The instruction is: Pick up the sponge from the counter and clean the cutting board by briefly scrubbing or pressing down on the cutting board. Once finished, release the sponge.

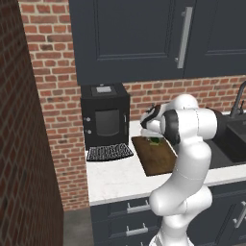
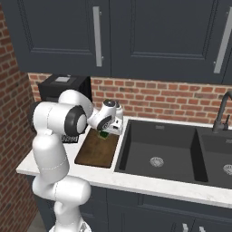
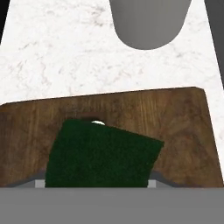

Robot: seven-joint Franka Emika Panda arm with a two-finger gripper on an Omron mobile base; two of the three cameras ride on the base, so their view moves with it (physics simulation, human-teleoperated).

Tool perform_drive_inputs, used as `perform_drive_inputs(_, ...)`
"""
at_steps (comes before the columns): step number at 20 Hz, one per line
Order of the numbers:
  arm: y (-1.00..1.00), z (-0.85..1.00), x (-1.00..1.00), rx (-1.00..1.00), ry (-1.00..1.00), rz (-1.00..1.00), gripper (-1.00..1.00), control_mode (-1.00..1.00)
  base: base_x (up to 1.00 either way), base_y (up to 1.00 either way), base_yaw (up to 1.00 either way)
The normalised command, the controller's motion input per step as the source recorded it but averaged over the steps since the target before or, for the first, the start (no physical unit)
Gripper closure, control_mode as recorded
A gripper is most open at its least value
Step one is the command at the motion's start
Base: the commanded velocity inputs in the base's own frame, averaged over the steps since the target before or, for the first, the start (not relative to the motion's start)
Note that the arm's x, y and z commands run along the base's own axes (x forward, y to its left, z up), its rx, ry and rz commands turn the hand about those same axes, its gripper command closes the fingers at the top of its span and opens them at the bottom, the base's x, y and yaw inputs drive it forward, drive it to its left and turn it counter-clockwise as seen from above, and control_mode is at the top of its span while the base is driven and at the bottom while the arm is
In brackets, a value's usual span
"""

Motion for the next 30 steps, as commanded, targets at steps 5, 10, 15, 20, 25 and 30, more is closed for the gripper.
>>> perform_drive_inputs(5,0.38,-0.08,0.02,0.00,0.03,0.09,1.00,-1.00,0.00,0.00,0.00)
perform_drive_inputs(10,0.27,-0.75,0.00,0.00,0.04,0.07,1.00,-1.00,0.00,0.00,0.00)
perform_drive_inputs(15,0.12,-0.63,0.00,0.00,0.05,0.07,1.00,-1.00,0.00,0.00,0.00)
perform_drive_inputs(20,0.01,0.00,0.00,0.00,-0.04,0.06,1.00,-1.00,0.00,0.00,0.00)
perform_drive_inputs(25,0.01,-0.12,-0.37,0.00,-0.12,0.04,1.00,-1.00,0.00,0.00,0.00)
perform_drive_inputs(30,-0.02,-0.40,-0.56,0.00,-0.13,0.01,1.00,-1.00,0.00,0.00,0.00)
